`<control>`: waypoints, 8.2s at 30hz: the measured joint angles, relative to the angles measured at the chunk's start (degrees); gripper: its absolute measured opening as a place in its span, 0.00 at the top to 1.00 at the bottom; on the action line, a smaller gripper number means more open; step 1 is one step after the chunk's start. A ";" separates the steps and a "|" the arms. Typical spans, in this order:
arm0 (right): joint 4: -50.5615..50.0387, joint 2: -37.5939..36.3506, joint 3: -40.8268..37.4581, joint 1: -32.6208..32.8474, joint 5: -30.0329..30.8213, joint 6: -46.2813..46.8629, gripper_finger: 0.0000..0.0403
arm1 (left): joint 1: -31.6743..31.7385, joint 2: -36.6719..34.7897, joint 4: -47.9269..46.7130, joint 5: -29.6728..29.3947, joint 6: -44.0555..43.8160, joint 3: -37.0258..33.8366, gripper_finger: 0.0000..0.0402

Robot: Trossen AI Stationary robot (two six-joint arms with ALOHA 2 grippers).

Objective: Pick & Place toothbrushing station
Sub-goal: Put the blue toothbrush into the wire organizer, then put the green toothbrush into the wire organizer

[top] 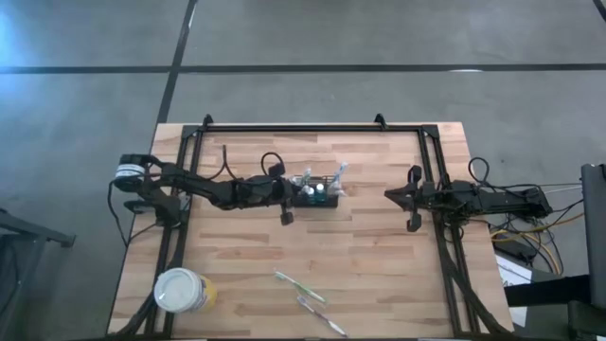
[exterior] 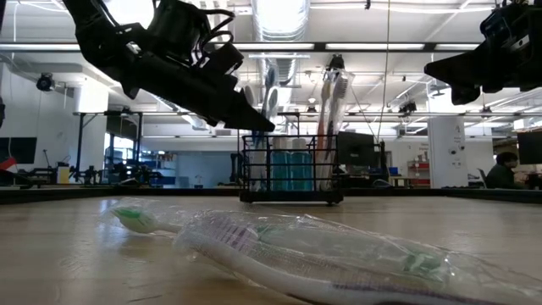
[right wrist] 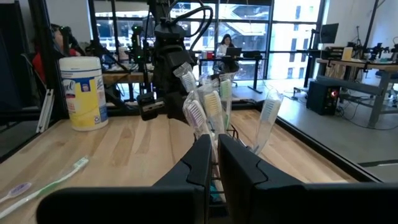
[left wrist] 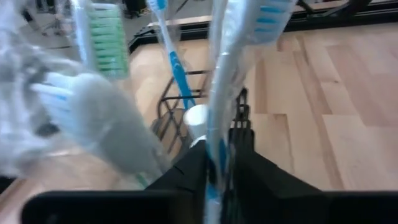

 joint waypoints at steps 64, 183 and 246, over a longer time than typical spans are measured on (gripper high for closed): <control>0.02 0.00 -0.07 0.00 -0.02 -0.55 0.93 | -9.14 -62.97 -39.56 3.85 5.00 -9.51 0.99; -58.93 142.80 132.15 20.37 -0.57 41.10 0.79 | -8.92 -78.58 -31.83 2.62 -12.17 -36.09 0.99; -59.48 143.23 125.81 19.26 6.37 35.56 0.96 | -8.94 -78.55 -33.19 3.87 -13.29 -36.41 0.99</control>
